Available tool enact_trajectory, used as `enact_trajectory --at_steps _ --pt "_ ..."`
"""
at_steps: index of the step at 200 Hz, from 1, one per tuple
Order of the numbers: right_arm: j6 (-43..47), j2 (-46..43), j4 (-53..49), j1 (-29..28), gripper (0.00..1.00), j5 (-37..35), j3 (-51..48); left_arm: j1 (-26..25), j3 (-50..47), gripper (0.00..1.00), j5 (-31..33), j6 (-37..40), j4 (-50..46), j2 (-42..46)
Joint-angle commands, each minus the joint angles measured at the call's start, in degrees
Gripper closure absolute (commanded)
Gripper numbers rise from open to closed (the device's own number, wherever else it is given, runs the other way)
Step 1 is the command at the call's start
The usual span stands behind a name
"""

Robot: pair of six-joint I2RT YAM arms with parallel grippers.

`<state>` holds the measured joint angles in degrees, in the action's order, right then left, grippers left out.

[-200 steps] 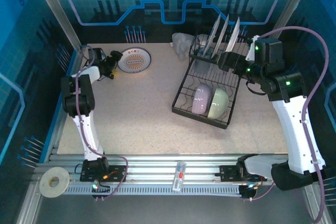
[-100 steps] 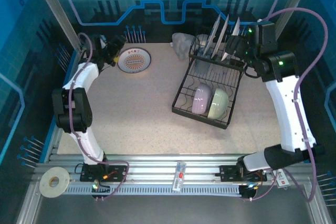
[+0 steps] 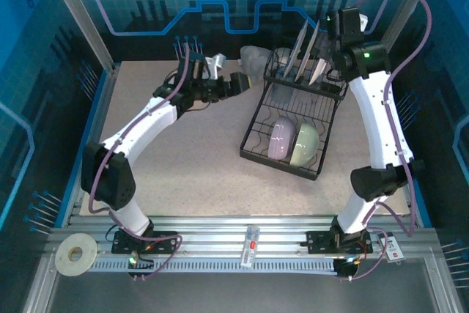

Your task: Unload the mixed dishes from the dish rack

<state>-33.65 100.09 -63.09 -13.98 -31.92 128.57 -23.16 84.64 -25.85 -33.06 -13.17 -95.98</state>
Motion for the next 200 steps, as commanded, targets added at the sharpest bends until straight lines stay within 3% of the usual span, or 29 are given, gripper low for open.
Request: enact_trajectory --at_steps 1,112,200 --pt "-1.33 1.99 -2.61 -0.72 0.19 -4.15 3.24 -0.48 -0.32 0.01 -0.17 3.09 -2.83 2.07" --pt "-4.20 10.28 -6.96 -0.70 0.46 -5.04 10.77 -2.90 -2.79 0.01 -1.11 3.52 -3.88 4.82" --pt "-3.55 12.98 -8.78 -1.86 0.83 -6.21 14.69 -3.20 -3.84 0.01 -1.05 4.23 -4.76 6.33"
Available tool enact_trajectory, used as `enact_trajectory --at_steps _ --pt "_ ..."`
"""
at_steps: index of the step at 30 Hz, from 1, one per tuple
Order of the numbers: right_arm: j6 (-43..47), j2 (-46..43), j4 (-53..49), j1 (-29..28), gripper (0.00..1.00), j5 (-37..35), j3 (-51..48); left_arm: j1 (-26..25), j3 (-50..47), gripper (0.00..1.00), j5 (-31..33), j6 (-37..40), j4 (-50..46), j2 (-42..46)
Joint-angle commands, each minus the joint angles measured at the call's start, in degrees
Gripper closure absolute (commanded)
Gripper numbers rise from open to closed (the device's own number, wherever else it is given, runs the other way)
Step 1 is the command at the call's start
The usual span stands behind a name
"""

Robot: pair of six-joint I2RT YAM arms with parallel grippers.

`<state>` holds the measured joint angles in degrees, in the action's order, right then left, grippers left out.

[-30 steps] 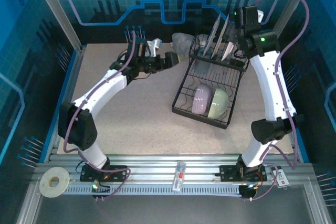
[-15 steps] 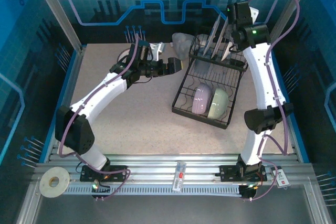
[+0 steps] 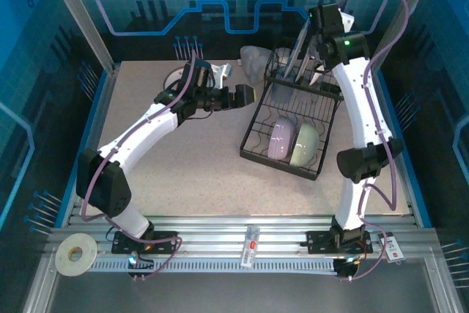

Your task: Unload the mixed dishes from the dish rack

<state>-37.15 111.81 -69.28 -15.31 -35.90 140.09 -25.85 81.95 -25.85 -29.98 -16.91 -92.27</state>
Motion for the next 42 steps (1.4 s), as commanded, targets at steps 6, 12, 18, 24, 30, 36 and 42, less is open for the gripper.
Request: enact_trajectory --at_steps 6,12,18,24,30,36,42 --pt "0.67 2.17 -3.59 -0.60 0.97 -2.91 4.61 -0.52 -1.84 0.01 -0.94 0.95 -0.89 3.13" --pt "2.05 2.13 -3.67 -0.74 1.00 -4.34 6.43 -0.52 -2.13 0.01 -0.78 0.80 -0.93 3.25" --pt "6.60 1.93 -3.25 -1.06 1.00 -9.80 7.74 -0.48 -1.79 0.01 -0.65 0.79 -0.78 2.92" --pt "9.55 1.23 -3.23 -0.81 1.00 -13.14 7.40 -0.50 -1.71 0.01 -0.56 0.37 -0.58 2.54" --pt "10.44 -0.23 -2.37 -0.76 1.00 -13.82 6.13 -0.50 -1.02 0.01 -1.04 -0.51 0.03 1.49" --pt "11.91 -2.40 -0.82 -0.01 1.00 -14.12 4.63 -0.52 -0.31 0.01 -1.40 -1.74 0.86 0.30" --pt "12.17 -3.68 -0.42 0.74 1.00 -13.68 4.07 -0.52 -0.08 0.01 -1.52 -2.54 1.35 -0.35"
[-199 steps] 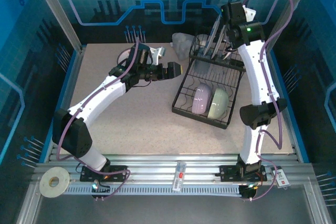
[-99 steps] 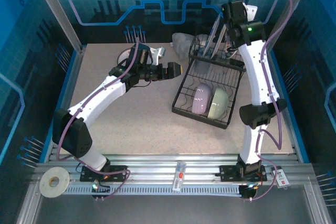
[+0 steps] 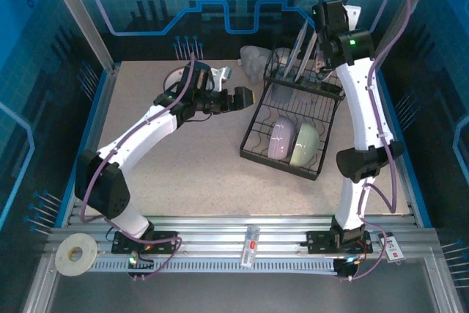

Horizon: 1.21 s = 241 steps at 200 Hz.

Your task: Unload the mixed dishes from the dish rack

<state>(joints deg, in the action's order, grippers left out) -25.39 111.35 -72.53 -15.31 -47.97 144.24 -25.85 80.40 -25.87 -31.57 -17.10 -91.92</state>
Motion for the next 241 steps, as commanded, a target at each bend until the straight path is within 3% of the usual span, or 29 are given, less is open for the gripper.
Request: enact_trajectory --at_steps 1,58,106,149,170,241 --pt "0.39 -3.41 2.83 0.86 1.00 -1.54 -0.26 -0.52 1.56 0.01 -1.43 -1.03 1.62 -0.72" --pt "0.39 -6.56 3.33 2.47 1.00 -0.26 -2.32 -0.52 2.21 0.01 -1.86 -2.19 2.73 -1.54" --pt "0.28 -13.69 6.90 4.25 1.00 2.91 -9.66 -0.52 5.31 0.01 -1.15 -3.10 2.71 -3.40" --pt "-0.31 -20.76 8.38 7.56 1.00 8.45 -14.54 -0.61 8.81 0.01 -1.88 -4.93 2.41 -4.53" --pt "-1.35 -25.46 11.91 9.26 1.00 14.45 -19.41 -0.92 11.36 0.01 -2.84 -6.07 2.84 -5.48" --pt "-3.60 -37.28 18.37 10.13 1.00 25.48 -29.37 -3.04 21.65 0.06 -6.85 -8.32 3.43 -9.31"
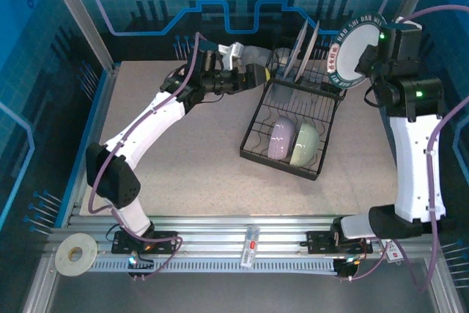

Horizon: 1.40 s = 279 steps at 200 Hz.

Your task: Unload the mixed dishes from the dish rack

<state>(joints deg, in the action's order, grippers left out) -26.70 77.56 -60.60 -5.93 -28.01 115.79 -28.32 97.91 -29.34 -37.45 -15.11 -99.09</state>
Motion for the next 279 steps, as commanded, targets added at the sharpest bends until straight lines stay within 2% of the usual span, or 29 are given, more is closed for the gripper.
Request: enact_trajectory --at_steps 1,29,68,144,234,279 --pt "-2.34 -3.61 6.49 0.75 1.00 5.60 -1.00 -0.63 4.36 0.06 -3.41 -2.45 1.47 -2.24" --pt "-3.07 -6.30 8.78 0.51 1.00 9.03 -3.02 -1.62 9.71 0.06 -4.60 -3.27 2.41 -4.77" --pt "-4.02 -5.96 9.45 0.50 1.00 16.05 -0.58 -2.42 15.29 0.07 -6.10 -5.95 4.92 -7.80" --pt "-8.97 -3.22 12.56 -0.18 1.00 28.13 -1.57 -2.62 18.06 0.09 -6.74 -9.65 8.51 -9.48" --pt "-11.62 -1.87 14.76 -0.13 1.00 33.67 -3.02 -2.41 17.59 0.36 -5.64 -13.40 9.49 -9.68" --pt "-12.38 -2.14 15.76 -0.19 1.00 33.96 -4.22 -2.09 17.12 0.59 -5.91 -17.48 12.85 -10.21"
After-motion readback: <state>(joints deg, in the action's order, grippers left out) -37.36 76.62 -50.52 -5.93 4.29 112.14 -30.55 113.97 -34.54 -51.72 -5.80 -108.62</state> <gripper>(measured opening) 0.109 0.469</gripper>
